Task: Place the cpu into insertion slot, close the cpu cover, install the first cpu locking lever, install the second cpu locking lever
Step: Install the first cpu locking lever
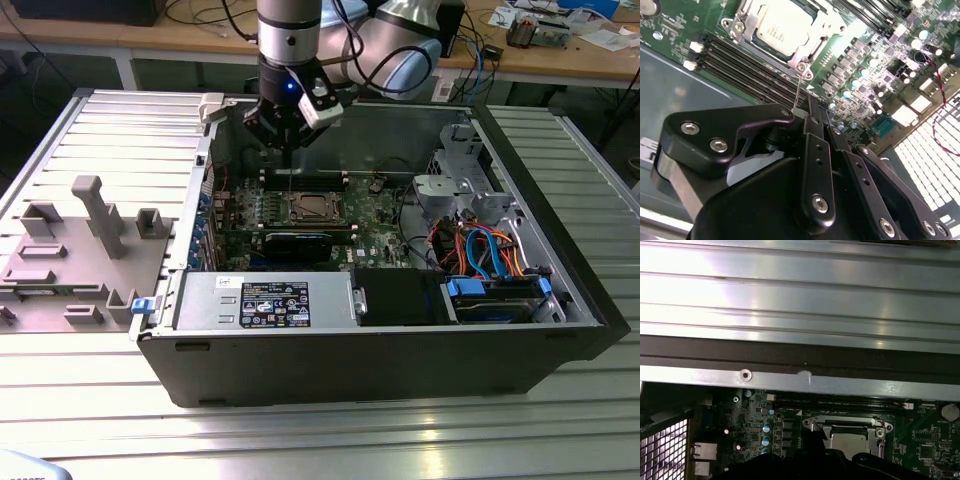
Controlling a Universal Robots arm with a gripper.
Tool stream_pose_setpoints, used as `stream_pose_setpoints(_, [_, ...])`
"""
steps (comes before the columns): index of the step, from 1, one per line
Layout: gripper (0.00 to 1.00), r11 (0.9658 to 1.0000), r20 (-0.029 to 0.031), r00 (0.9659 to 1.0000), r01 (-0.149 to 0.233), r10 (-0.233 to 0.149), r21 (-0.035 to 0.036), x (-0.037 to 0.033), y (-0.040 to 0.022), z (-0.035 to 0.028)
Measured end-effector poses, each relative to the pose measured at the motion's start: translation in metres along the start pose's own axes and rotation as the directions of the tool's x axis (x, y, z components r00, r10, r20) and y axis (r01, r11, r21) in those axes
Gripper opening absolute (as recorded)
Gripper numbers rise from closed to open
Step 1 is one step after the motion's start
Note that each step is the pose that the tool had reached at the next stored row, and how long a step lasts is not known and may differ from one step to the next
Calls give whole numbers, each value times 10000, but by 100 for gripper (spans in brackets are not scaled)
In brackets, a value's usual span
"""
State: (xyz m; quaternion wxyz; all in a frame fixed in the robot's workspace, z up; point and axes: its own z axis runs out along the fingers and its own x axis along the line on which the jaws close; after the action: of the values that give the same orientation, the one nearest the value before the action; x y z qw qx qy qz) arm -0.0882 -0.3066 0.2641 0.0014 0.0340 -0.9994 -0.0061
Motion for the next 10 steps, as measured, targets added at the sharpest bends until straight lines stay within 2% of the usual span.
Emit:
stream_pose_setpoints(5, [11, 10000, -2, 10000, 0, 0, -2, -99, -7, 9])
stream_pose_setpoints(10, [11, 10000, -5, 10000, -2, 2, 0, -145, -10, 32])
